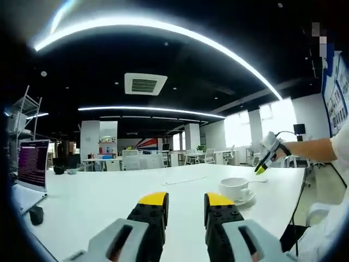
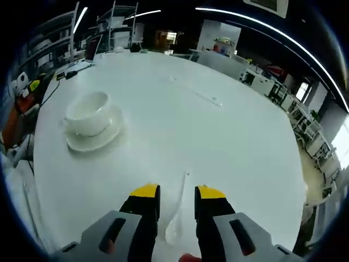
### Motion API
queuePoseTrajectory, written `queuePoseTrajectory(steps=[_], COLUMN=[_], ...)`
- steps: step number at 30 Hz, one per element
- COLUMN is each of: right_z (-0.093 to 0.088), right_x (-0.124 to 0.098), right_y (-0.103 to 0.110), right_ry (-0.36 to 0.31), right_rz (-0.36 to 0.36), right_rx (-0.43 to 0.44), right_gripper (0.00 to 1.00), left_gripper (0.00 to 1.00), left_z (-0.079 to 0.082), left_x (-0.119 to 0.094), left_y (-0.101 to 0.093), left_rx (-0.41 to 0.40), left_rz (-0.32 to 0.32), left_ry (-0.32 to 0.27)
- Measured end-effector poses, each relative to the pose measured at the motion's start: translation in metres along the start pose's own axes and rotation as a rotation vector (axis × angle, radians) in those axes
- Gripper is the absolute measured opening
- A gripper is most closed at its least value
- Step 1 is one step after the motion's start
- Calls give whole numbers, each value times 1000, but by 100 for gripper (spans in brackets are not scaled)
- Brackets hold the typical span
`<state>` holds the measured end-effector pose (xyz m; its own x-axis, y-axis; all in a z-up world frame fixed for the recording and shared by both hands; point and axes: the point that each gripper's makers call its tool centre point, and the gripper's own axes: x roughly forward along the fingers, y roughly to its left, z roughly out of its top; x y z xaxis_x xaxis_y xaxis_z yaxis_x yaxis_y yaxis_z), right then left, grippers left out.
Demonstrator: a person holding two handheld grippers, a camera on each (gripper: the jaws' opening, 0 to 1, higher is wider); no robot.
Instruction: Tidy tabletop coffee trays, cups and spoons，present forward
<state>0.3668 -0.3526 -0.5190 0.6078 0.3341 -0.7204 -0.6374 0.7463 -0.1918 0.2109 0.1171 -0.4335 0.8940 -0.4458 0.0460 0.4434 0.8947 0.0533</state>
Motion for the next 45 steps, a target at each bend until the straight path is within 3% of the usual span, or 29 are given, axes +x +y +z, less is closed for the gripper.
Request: queuePoseTrajectory(steps=[9,22,31,45], right_z=[-14,-27,-24,-25], right_x=[24,41,44,42], right_y=[-16,-13,-7,-8], right_ry=[89,119,121,84], right_rz=[-7,-3,30,22], right_rx=[-12,38,99,173], right_gripper=[19,16,6,5], left_gripper=[29,29,29,29], left_z=[-1,-5,-5,-10], left_x=[-7,-15,-16,-17], left_y=[2,0,0,2], left_rx=[-1,-4,-13,-19], left_rz=[1,1,6,13], left_ry=[-6,-2,-9,5])
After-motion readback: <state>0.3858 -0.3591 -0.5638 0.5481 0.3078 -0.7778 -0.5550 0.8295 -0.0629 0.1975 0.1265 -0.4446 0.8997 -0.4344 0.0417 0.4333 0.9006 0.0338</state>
